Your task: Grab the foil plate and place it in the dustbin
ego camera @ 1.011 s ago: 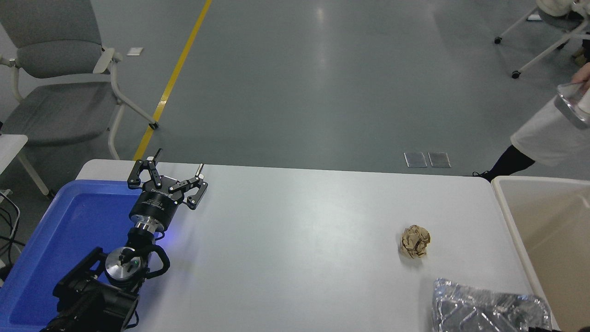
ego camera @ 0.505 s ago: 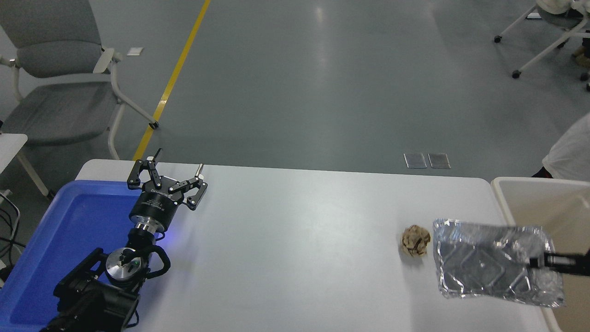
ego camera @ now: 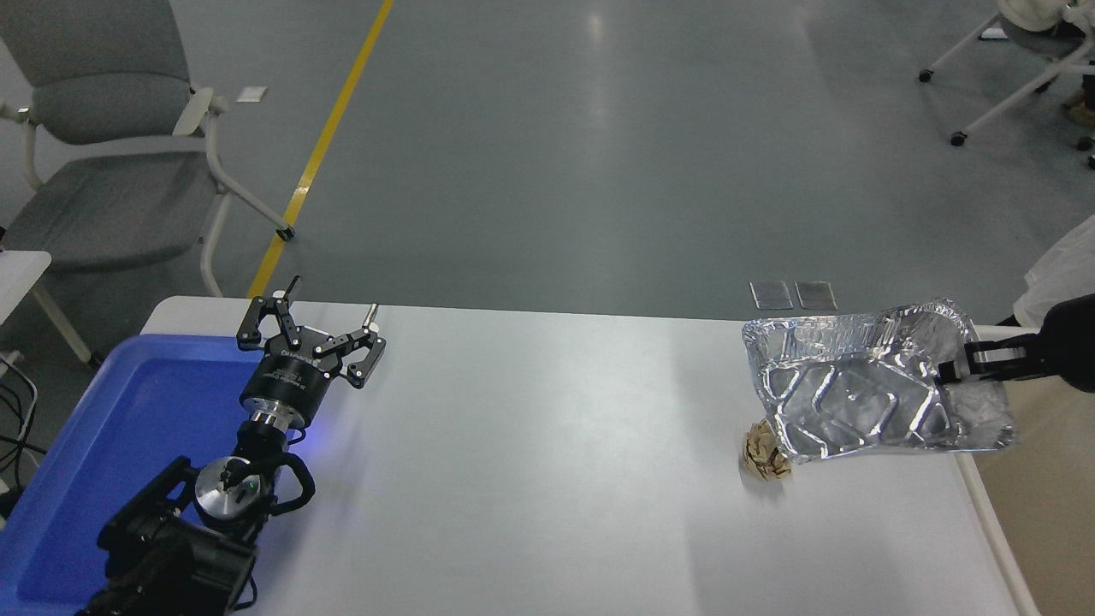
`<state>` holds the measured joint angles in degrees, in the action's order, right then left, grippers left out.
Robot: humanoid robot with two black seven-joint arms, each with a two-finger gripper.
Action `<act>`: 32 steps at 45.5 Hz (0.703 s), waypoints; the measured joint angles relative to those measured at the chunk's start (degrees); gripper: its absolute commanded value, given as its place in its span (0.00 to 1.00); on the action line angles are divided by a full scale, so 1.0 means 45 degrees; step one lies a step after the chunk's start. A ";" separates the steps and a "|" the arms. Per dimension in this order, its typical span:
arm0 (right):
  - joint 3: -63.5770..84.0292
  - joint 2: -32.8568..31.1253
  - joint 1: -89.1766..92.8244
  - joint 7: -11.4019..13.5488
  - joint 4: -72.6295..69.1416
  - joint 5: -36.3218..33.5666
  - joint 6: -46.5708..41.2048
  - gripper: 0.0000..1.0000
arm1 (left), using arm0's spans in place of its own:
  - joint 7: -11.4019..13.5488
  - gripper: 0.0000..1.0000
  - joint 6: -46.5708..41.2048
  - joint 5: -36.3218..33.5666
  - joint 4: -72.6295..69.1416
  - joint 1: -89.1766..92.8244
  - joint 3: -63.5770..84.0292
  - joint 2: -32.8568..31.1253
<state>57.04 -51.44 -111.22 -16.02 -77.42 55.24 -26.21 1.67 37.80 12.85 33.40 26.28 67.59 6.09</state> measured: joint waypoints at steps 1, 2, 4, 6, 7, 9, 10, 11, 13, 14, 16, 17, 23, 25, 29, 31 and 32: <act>0.0113 0.0158 -0.0182 -0.0002 0.0003 -0.0053 -0.0067 0.00 | 0.0000 0.99 0.0000 0.0000 0.0000 0.0000 0.0000 0.0000; 0.0193 0.0284 -0.0326 -0.0009 0.0004 -0.0107 -0.0125 0.00 | -0.0001 0.99 0.0000 0.0000 0.0000 0.0000 0.0000 0.0000; 0.0350 0.0529 -0.0643 -0.0012 0.0005 -0.0243 -0.0259 0.00 | 0.0000 0.99 0.0000 0.0004 0.0000 0.0000 0.0000 0.0000; 0.0509 0.0760 -0.0987 -0.0015 0.0004 -0.0400 -0.0395 0.00 | -0.0001 0.99 0.0000 0.0003 0.0000 0.0000 0.0000 0.0000; 0.0570 0.0848 -0.1125 -0.0024 0.0002 -0.0459 -0.0444 0.00 | 0.0000 0.99 0.0000 0.0005 0.0000 0.0000 0.0000 0.0001; 0.0744 0.1030 -0.1445 -0.0027 -0.0004 -0.0595 -0.0561 0.00 | 0.0000 0.99 0.0000 0.0005 0.0000 0.0000 0.0000 0.0001; 0.0882 0.1165 -0.1688 -0.0042 -0.0016 -0.0696 -0.0651 0.00 | 0.0000 0.99 0.0000 0.0004 0.0000 0.0000 0.0000 0.0003; 0.0968 0.1256 -0.1852 -0.0051 -0.0017 -0.0755 -0.0699 0.00 | -0.0001 0.99 0.0000 0.0004 0.0000 0.0000 0.0000 0.0003; 0.1246 0.1500 -0.2312 -0.0128 -0.0025 -0.0950 -0.0854 0.00 | 0.0000 0.99 0.0000 0.0004 0.0000 0.0000 0.0000 0.0003; 0.1297 0.1556 -0.2418 -0.0149 -0.0026 -0.0991 -0.0887 0.00 | 0.0000 0.99 0.0000 0.0005 0.0000 0.0000 0.0000 0.0003; 0.1466 0.1708 -0.2714 -0.0231 -0.0034 -0.1113 -0.0987 0.00 | 0.0000 0.99 0.0000 0.0005 0.0000 0.0000 0.0000 0.0002; 0.1535 0.1767 -0.2847 -0.0258 -0.0037 -0.1155 -0.1028 0.00 | 0.0000 0.99 0.0000 0.0004 0.0000 0.0000 0.0000 0.0002; 0.1886 0.2102 -0.3575 -0.0422 -0.0046 -0.1395 -0.1249 0.00 | 0.0000 0.99 0.0000 0.0004 0.0000 0.0000 0.0000 0.0000; 0.1945 0.2174 -0.3714 -0.0452 -0.0049 -0.1440 -0.1289 0.00 | -0.0001 0.99 0.0000 0.0004 0.0000 0.0000 0.0000 0.0000; 0.2056 0.2308 -0.3958 -0.0503 -0.0053 -0.1518 -0.1363 0.00 | 0.0000 0.99 0.0000 0.0009 0.0000 0.0000 0.0000 0.0000; 0.2098 0.2361 -0.4047 -0.0516 -0.0053 -0.1546 -0.1397 0.00 | 0.0000 0.99 0.0000 0.0010 0.0000 0.0000 0.0000 0.0000; 0.2117 0.2389 -0.4087 -0.0524 -0.0052 -0.1560 -0.1415 0.00 | 0.0000 0.99 0.0000 0.0010 0.0000 0.0000 0.0000 0.0000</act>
<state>66.56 -40.68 -129.61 -18.38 -77.65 48.23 -32.58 1.67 37.80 12.89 33.40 26.28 67.59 6.09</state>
